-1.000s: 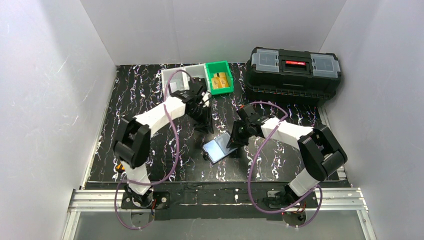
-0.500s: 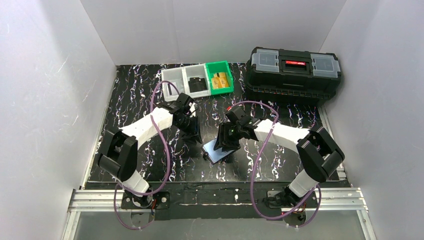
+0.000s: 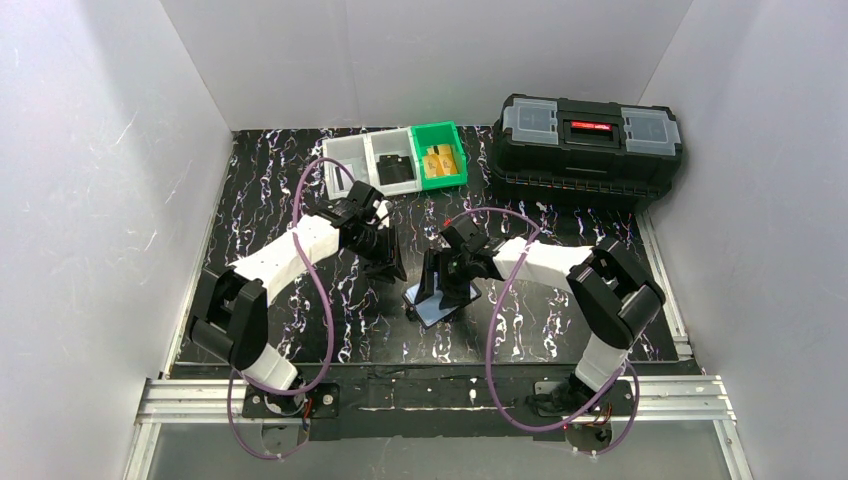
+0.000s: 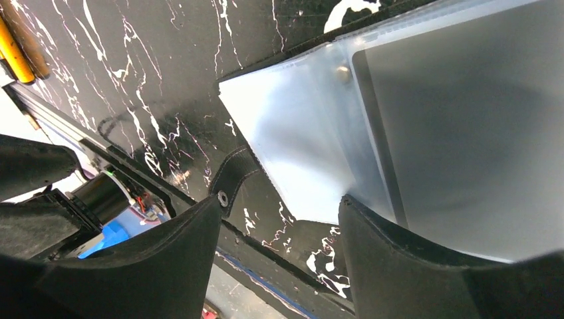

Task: Take the credit cards out of the card holder
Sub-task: Remove the credit card from the card holder.

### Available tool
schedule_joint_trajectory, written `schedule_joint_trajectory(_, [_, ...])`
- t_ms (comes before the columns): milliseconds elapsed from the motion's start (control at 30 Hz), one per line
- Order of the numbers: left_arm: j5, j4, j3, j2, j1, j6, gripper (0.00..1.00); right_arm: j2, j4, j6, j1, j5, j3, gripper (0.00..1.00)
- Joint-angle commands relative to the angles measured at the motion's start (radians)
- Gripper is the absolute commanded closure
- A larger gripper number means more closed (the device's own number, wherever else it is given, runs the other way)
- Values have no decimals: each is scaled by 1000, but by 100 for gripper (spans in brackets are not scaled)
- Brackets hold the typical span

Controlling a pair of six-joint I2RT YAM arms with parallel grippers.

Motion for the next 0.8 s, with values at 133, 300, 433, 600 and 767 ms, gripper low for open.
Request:
schedule_joint_trajectory(133, [97,35,78,42,-29,-33,74,-166,-87,-5,-59,97,-16,27])
schedule_joint_trajectory(300, [111,81,153,158,-97,-67,77,-301,-136,-35,-178,152,-109,27])
schedule_joint_trajectory(433, [77,101,203,264,-125,-75,84,-281,-156,-81,-209,142,-115,34])
schedule_joint_trajectory(600, [43,124,224,376,-128,-58,94,-196,-160,-150,-211,170,-62,48])
schedule_joint_trajectory(767, [28,126,241,424,-128,-50,96,-120,-161,-182,-211,168,-14,56])
